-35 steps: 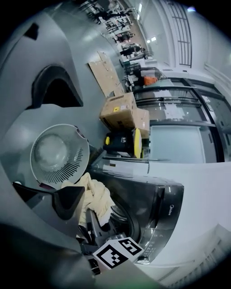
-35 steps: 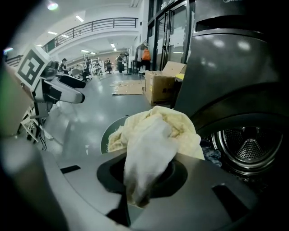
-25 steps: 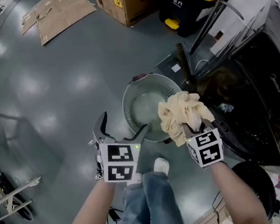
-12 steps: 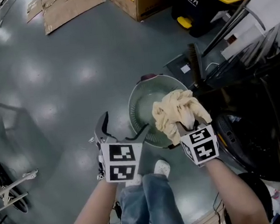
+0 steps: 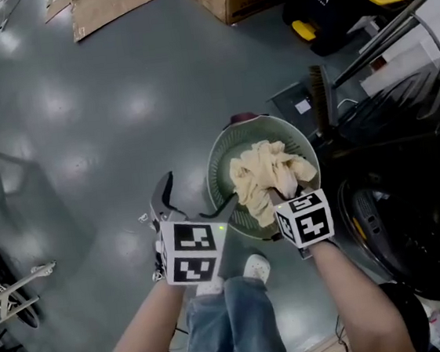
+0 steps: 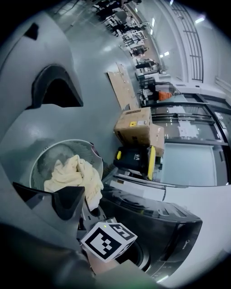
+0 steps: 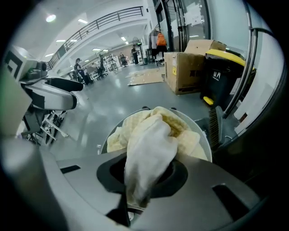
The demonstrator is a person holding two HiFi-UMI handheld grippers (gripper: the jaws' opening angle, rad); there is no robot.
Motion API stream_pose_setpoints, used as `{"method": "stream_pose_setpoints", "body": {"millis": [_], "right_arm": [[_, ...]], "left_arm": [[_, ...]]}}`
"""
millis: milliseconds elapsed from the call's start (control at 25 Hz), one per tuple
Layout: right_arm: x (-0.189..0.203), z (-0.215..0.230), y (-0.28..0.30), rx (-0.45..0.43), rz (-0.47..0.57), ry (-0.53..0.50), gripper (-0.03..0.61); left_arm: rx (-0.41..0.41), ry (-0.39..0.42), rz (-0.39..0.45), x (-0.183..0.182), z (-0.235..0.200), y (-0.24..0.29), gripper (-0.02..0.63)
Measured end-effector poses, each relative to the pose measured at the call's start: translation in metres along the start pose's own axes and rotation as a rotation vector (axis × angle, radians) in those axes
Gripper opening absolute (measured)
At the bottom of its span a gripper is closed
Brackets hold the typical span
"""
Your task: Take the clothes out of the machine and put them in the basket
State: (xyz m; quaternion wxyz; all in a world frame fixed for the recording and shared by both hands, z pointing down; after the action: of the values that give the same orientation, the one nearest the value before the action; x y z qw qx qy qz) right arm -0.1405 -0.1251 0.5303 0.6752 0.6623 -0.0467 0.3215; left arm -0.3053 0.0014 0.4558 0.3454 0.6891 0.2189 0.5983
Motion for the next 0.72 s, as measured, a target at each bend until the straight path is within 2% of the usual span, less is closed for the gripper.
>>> {"method": "stream_pose_setpoints", "body": {"millis": [400, 480, 560, 680, 720], "right_arm": [[0.033, 0.012, 0.057, -0.021, -0.048, 0.265, 0.098], [0.037, 0.012, 0.064, -0.05, -0.045, 0.318, 0.143], [0.04, 0.014, 0.068, -0.063, -0.05, 0.345, 0.234], [0.044, 0.014, 0.069, -0.051, -0.041, 0.349, 0.331], [0.044, 0.015, 0.068, -0.046, -0.035, 0.345, 0.338]], "left_arm": [[-0.016, 0.023, -0.039, 0.026, -0.008, 0.022, 0.549], [-0.033, 0.015, -0.042, 0.029, -0.012, 0.026, 0.549], [-0.044, -0.005, -0.045, 0.032, -0.016, 0.028, 0.549], [-0.048, -0.02, -0.055, 0.035, -0.019, 0.03, 0.549], [-0.047, -0.022, -0.059, 0.036, -0.019, 0.03, 0.549]]}}
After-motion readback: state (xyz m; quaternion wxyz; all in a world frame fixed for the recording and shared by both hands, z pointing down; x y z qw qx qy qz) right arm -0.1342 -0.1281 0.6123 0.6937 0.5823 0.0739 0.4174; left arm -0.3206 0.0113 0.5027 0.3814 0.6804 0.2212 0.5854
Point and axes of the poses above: the fingertips, and each gripper's own axes: y forward along the fingers, z to its right, x out of its underside, the point moved 9 cm from there along -y, backward along the fingers, and after that the axes turned 2 degrees about -y, right-handed, at the moved point
